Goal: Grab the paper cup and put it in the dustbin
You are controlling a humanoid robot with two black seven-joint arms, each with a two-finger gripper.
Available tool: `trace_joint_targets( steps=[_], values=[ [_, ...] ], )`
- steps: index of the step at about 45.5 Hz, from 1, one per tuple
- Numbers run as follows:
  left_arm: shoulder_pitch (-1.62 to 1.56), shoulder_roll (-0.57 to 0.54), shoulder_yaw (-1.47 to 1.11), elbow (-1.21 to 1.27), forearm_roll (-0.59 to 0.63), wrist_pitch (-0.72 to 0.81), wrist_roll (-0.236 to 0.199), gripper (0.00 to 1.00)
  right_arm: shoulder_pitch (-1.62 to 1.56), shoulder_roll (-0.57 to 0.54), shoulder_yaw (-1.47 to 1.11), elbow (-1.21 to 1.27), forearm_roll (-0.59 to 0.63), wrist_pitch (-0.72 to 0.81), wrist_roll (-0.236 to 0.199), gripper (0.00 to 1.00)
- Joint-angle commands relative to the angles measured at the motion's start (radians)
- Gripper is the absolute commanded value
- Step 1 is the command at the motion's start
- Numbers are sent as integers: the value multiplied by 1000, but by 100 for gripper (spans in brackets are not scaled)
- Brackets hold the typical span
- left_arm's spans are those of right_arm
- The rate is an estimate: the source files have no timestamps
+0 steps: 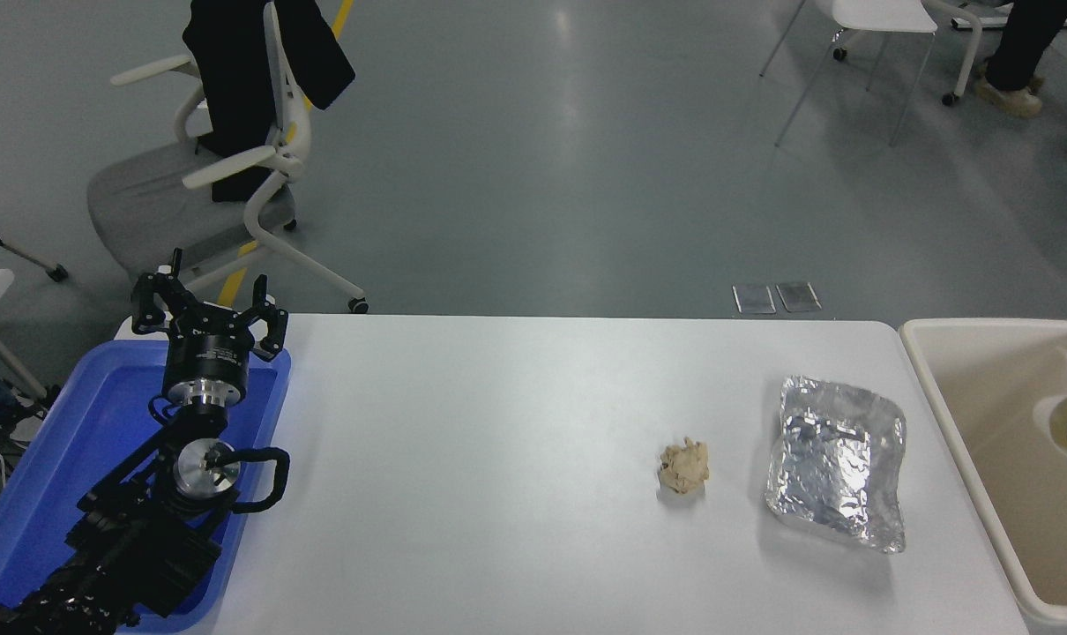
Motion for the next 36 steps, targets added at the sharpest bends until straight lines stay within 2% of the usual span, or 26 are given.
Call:
trace_joint_targets(
  steps=[1, 19, 23, 29, 36],
  values=[
    [0, 1, 0, 0, 0, 0, 0, 99, -59, 33, 123, -47, 75, 0, -37, 100],
    [0, 1, 0, 0, 0, 0, 0, 99, -33, 23, 127, 18, 75, 6, -22, 100],
    [0, -1, 0, 0, 0, 0, 0, 99, 88, -24, 113, 156, 65, 12, -22, 100],
    [0, -1, 0, 0, 0, 0, 0, 99, 342, -144, 26, 503, 52, 26, -24, 100],
    [0, -1, 0, 0, 0, 0, 0, 99, 677, -152, -235, 789, 15, 64, -24, 100]
  ],
)
